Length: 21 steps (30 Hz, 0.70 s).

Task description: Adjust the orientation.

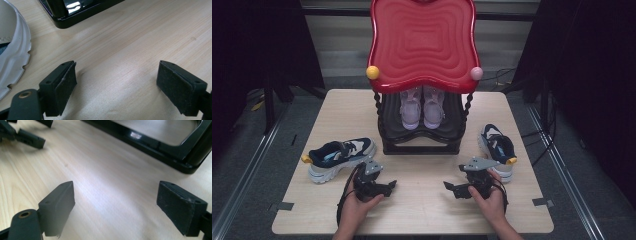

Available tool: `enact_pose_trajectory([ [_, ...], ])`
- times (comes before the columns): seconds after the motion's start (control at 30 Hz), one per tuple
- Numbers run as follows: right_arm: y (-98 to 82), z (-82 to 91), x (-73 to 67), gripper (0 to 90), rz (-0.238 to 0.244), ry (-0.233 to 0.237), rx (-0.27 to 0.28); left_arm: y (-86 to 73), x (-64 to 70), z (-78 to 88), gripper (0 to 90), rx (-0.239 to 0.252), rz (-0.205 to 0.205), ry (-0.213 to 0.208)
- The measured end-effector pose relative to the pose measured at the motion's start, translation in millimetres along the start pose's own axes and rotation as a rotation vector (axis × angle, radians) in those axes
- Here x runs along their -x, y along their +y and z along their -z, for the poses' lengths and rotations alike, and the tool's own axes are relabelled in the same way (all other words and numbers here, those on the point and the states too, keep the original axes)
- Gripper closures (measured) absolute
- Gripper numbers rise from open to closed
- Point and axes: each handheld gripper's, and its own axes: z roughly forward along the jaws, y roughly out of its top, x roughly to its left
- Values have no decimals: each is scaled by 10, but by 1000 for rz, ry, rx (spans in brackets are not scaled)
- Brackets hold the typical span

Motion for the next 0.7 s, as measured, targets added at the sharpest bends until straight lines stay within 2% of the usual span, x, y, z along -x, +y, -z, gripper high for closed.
enact_pose_trajectory([
  [0.07,-40,-6,10,144,9,21,-27,0,0,-1,155,1,0,0],
  [0.47,-129,-47,2,144,31,30,-93,0,0,0,156,0,0,0],
  [0.53,-137,-54,12,143,40,39,-102,0,0,0,155,1,0,0],
  [0.57,-148,-54,8,144,56,25,-107,0,0,0,156,0,0,-1],
  [0.7,-161,-50,13,144,63,24,-99,0,0,0,155,0,0,-1],
])
